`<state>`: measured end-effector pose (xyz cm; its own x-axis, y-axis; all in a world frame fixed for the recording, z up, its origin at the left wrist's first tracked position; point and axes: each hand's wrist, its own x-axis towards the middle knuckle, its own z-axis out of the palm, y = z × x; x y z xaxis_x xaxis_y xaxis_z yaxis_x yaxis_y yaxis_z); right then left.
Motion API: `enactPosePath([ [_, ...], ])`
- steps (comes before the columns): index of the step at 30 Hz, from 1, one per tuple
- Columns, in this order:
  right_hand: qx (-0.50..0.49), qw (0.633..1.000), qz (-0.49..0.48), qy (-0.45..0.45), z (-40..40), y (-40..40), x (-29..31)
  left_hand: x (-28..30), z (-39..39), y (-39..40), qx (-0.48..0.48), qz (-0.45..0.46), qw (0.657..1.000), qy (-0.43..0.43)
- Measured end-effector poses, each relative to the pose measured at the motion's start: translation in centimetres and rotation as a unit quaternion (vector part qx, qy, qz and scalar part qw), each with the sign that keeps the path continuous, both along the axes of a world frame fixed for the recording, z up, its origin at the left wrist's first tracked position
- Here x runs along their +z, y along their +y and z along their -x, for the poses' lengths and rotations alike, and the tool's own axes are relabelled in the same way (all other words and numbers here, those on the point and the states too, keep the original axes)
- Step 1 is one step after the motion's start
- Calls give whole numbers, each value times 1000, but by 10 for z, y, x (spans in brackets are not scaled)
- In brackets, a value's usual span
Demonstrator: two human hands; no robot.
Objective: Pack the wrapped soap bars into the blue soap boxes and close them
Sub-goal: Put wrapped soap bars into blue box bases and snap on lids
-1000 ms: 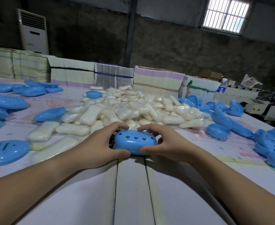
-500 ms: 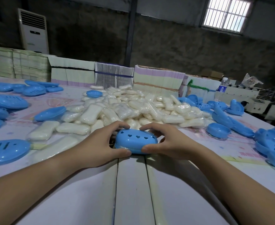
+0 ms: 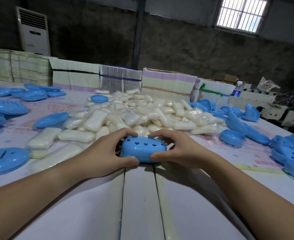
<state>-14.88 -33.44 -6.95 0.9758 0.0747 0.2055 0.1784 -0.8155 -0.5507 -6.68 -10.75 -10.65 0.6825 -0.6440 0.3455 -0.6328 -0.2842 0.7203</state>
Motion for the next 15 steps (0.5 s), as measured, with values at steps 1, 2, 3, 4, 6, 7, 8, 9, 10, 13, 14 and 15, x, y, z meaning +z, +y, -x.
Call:
enactPosePath([
  [1, 0, 1000, -3, 3, 0, -1, 0, 0, 0, 0, 0, -2, 1000, -3],
  [2, 2, 1000, -4, 6, 0, -1, -1, 0, 0, 0, 1, -5, 1000, -7],
  [3, 5, 1000, -2, 7, -1, -1, -1, 0, 0, 1, 0, -8, 1000, -11],
  [4, 7, 1000, 1, 7, -1, 0, -1, 0, -1, 1, -2, -11, 1000, -14],
  [6, 5, 1000, 10, 5, -2, 1, -2, 0, -1, 1, -4, -16, 1000, -15],
  [7, 2, 1000, 16, 2, -2, 1, -2, 0, -1, 1, -2, -14, 1000, -13],
  [8, -1, 1000, 21, -3, -2, 1, -3, 1, -2, 1, 2, -13, 1000, -12],
  [9, -2, 1000, 25, -7, -2, 1, -4, 1, -2, 2, 7, -12, 1000, -14],
  [10, -1, 1000, 28, -9, -2, 1, -5, 1, -3, 2, 8, -15, 1000, -20],
  [13, 7, 998, 51, -25, -2, 1, -9, 0, -4, 3, 3, -26, 999, -45],
  [14, 9, 997, 59, -38, -2, 2, -9, -1, -4, 3, 3, -27, 998, -54],
  [15, 9, 997, 62, -52, -2, 3, -10, -1, -5, 3, 3, -29, 998, -63],
])
